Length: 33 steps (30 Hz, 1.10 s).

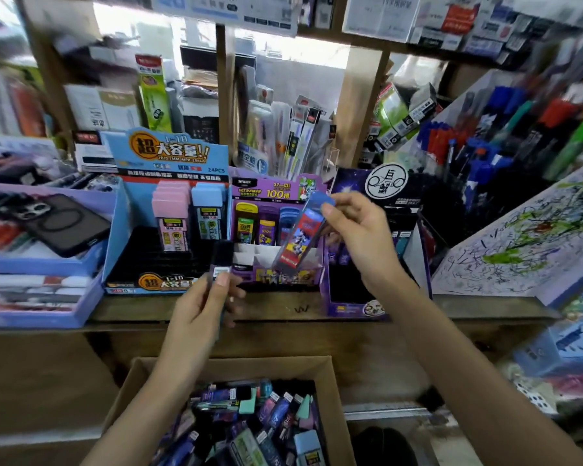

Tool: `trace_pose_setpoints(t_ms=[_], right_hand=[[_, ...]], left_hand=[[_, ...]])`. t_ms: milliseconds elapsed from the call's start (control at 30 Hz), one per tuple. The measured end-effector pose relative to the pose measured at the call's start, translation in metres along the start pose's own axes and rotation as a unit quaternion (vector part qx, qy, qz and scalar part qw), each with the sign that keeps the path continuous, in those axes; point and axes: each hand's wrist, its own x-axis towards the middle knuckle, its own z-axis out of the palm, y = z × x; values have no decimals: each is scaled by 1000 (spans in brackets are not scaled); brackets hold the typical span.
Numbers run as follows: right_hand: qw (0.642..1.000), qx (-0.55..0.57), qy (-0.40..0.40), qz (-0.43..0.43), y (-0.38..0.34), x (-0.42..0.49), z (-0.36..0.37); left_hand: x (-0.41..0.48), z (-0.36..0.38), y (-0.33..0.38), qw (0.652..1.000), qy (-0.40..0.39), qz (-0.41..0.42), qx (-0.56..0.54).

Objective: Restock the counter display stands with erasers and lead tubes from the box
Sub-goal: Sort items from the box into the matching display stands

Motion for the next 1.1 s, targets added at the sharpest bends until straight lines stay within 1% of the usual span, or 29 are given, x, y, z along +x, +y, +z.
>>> trace_pose_setpoints(t_ms=[100, 167, 267, 400, 500, 567, 667, 700, 767, 833, 867, 900, 933, 1000, 1033, 1067, 1100], right_hand=[[993, -109, -1, -41, 1, 20, -5], [986, -161, -10, -50, 8, 28, -2], [978, -200, -24, -61, 18, 33, 8], [969, -228, -44, -83, 26, 35, 15], [954, -276, -48, -106, 32, 35, 17], [935, -325, -53, -132, 34, 35, 20], [881, -424, -59, -202, 41, 34, 22], [867, -447, -55, -214, 43, 33, 23], [847, -482, -46, -219, 44, 33, 25], [836, -503, -47, -215, 41, 31, 26], [836, -504, -48, -212, 39, 29, 26], [844, -492, -47, -210, 37, 26, 26], [868, -452, -43, -199, 35, 20, 26], [946, -296, -58, -121, 28, 3, 27], [971, -212, -90, -66, 24, -7, 26], [980, -148, -128, -21, 20, -17, 26], [981, -111, -159, 6, 18, -26, 25]], left_hand=[[5, -14, -1, 1000, 11, 2, 26], [7, -19, -4, 999, 19, 3, 35], [6, -23, -7, 999, 24, 1, 33], [0, -26, -4, 999, -2, 17, 39], [-1, -27, -1, 999, -7, 16, 38], [-1, -26, -1, 999, -7, 8, 33], [-5, -25, 1, 1000, -25, -2, 14], [-6, -24, 3, 999, -32, -7, 6], [-8, -23, 5, 999, -41, -17, -10], [-10, -20, 8, 998, -52, -17, -13], [-11, -18, 9, 998, -57, -13, -11], [-12, -17, 10, 998, -62, -8, -9], [-12, -14, 11, 998, -66, -1, -10], [-11, -9, 12, 997, -79, 10, -11], [-10, -4, 13, 996, -89, 15, -9], [-9, 0, 13, 995, -102, 21, -6], [-8, 5, 13, 993, -115, 25, -2]])
